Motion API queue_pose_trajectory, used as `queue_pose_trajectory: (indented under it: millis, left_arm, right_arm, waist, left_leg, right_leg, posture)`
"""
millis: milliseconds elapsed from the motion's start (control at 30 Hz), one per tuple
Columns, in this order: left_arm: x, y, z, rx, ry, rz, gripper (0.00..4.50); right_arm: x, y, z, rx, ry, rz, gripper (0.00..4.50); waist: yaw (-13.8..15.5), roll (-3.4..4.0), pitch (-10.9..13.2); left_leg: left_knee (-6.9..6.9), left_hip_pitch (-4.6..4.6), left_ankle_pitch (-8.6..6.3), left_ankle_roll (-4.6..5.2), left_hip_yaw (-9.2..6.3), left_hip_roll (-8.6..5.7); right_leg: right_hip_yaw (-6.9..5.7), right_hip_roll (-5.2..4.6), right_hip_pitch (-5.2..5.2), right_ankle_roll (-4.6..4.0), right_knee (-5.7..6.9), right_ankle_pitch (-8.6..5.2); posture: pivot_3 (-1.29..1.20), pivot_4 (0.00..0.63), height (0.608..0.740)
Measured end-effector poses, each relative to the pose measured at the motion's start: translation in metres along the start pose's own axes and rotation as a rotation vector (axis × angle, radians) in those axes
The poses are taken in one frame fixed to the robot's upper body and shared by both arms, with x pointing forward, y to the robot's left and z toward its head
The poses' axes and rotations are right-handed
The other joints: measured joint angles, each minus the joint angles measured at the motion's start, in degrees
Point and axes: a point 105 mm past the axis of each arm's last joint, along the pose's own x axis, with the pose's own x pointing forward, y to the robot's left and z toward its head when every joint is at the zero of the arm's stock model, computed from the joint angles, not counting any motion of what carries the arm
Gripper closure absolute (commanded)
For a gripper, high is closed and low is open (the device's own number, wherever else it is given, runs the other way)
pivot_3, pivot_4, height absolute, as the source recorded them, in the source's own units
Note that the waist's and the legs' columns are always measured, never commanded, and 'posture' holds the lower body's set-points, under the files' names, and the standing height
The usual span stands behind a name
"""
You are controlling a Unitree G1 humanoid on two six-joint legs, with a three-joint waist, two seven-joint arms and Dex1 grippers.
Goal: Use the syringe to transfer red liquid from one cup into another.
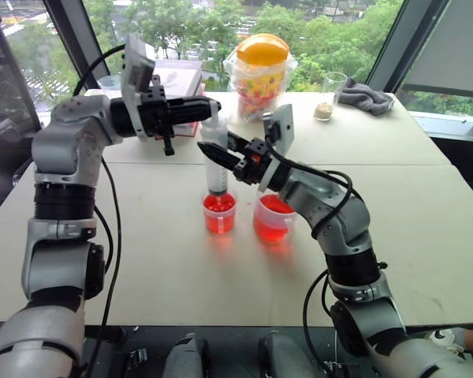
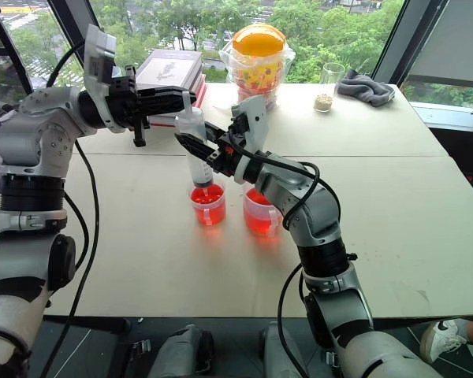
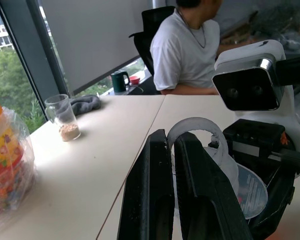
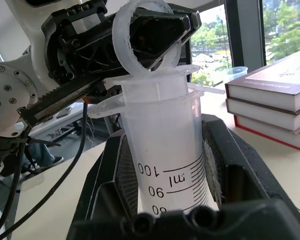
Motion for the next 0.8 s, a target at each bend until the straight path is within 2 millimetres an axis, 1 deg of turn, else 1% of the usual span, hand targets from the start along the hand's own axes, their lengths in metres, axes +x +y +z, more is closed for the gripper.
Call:
queue_pose_trajectory:
  millis: [33, 67, 133, 200, 233, 300, 367, 500, 567, 633, 700, 767, 800]
  left_arm:
    - [-0.001, 0.000, 0.001, -0.008, -0.003, 0.000, 4.41]
    - [-0.002, 0.000, 0.002, -0.017, -0.006, 0.000, 4.15]
    - [-0.007, 0.001, 0.005, -0.035, -0.017, 0.005, 3.49]
    - [-0.013, 0.002, 0.004, -0.056, -0.001, 0.014, 2.61]
    - [-0.016, 0.003, 0.003, -0.063, 0.007, 0.023, 2.04]
    - [-0.023, 0.005, -0.001, -0.082, 0.025, 0.044, 1.02]
    - [-0.027, 0.007, -0.004, -0.090, 0.036, 0.060, 0.01]
    - [-0.041, 0.008, -0.006, -0.093, 0.058, 0.096, 0.01]
    - [-0.047, 0.005, -0.015, -0.107, 0.080, 0.102, 0.01]
    - [-0.047, -0.001, -0.025, -0.120, 0.096, 0.095, 0.01]
    - [-0.044, -0.007, -0.034, -0.131, 0.107, 0.086, 0.01]
    - [-0.040, -0.011, -0.040, -0.134, 0.113, 0.075, 0.01]
    - [-0.038, -0.014, -0.040, -0.139, 0.110, 0.071, 0.01]
  right_arm:
    - [0.000, 0.001, 0.001, 0.000, -0.003, 0.000, 3.09]
    - [0.000, 0.001, 0.001, -0.001, -0.006, 0.002, 3.09]
    - [0.001, 0.000, 0.001, 0.001, -0.009, -0.009, 3.09]
    - [-0.003, -0.006, 0.007, 0.001, -0.037, -0.045, 3.09]
    - [-0.004, -0.009, 0.010, -0.002, -0.051, -0.057, 3.09]
    - [-0.006, -0.008, 0.017, -0.017, -0.082, -0.056, 3.09]
    - [-0.006, -0.005, 0.019, -0.023, -0.097, -0.048, 3.09]
    - [-0.008, -0.006, 0.012, -0.006, -0.085, -0.056, 3.09]
    - [-0.009, -0.007, 0.011, 0.006, -0.082, -0.061, 3.09]
    - [-0.010, -0.008, 0.013, 0.033, -0.079, -0.068, 3.09]
    - [-0.011, -0.016, 0.026, 0.041, -0.072, -0.098, 3.09]
    - [-0.016, -0.029, 0.051, 0.032, -0.098, -0.159, 3.09]
    - [-0.020, -0.038, 0.062, 0.056, -0.099, -0.199, 3.09]
  waist:
    - [-0.02, 0.00, 0.00]
    - [-0.02, 0.00, 0.00]
    - [-0.04, 0.00, 0.00]
    - [-0.02, 0.00, 0.00]
    - [-0.01, 0.00, 0.00]
    - [-0.01, 0.00, 0.00]
    - [-0.01, 0.00, 0.00]
    - [-0.10, 0.00, 0.00]
    - [-0.06, 0.00, 0.00]
    - [0.02, 0.00, 0.00]
    - [0.23, 0.00, 0.00]
    - [0.39, -0.01, 0.00]
    - [0.38, 0.00, 0.01]
  left_leg:
    - [0.00, 0.00, 0.00, 0.00, 0.00, 0.00]
    - [0.00, 0.00, 0.00, 0.00, 0.00, 0.00]
    - [0.00, 0.00, 0.00, 0.00, 0.00, 0.00]
    - [0.00, 0.00, 0.00, 0.00, 0.00, 0.00]
    - [0.00, 0.00, 0.00, 0.00, 0.00, 0.00]
    - [-0.01, 0.00, 0.00, 0.00, -0.01, 0.01]
    - [-0.02, 0.00, 0.00, 0.00, 0.00, 0.01]
    - [-0.02, 0.00, 0.00, 0.00, 0.01, 0.01]
    - [-0.02, 0.00, 0.00, 0.00, 0.01, 0.02]
    - [-0.02, 0.00, 0.00, 0.00, 0.01, 0.03]
    - [0.01, -0.03, 0.00, 0.00, 0.03, 0.01]
    - [0.02, -0.04, 0.00, 0.00, 0.03, 0.00]
    - [0.03, -0.06, 0.00, 0.00, 0.04, -0.01]
  right_leg:
    - [0.00, 0.00, 0.00, 0.00, 0.00, 0.00]
    - [0.00, 0.00, -0.01, 0.00, 0.00, 0.00]
    - [0.00, 0.00, -0.01, 0.00, 0.00, 0.00]
    - [0.00, 0.00, -0.01, 0.00, 0.00, 0.00]
    - [0.00, 0.00, 0.00, 0.00, 0.00, 0.00]
    - [-0.01, 0.00, -0.01, 0.00, 0.00, 0.00]
    - [-0.01, 0.00, -0.01, 0.00, 0.00, 0.00]
    - [0.00, 0.00, -0.02, 0.00, 0.00, 0.00]
    - [0.00, -0.01, -0.02, -0.01, 0.01, 0.00]
    - [0.00, -0.03, -0.02, -0.01, 0.01, 0.00]
    - [0.00, -0.08, -0.02, -0.01, 0.01, 0.00]
    - [-0.01, -0.10, -0.01, -0.03, -0.02, -0.01]
    - [-0.01, -0.12, -0.02, -0.03, -0.02, -0.01]
  posture:
    - [0.00, 0.150, 0.740]
    - [0.00, 0.150, 0.740]
    - [0.00, 0.150, 0.740]
    - [0.00, 0.150, 0.740]
    - [0.00, 0.150, 0.740]
    - [0.00, 0.150, 0.740]
    - [0.00, 0.150, 0.740]
    - [0.00, 0.150, 0.740]
    - [0.00, 0.150, 0.740]
    - [0.00, 0.150, 0.740]
    - [0.00, 0.150, 0.740]
    - [0.00, 0.150, 0.740]
    - [0.00, 0.150, 0.740]
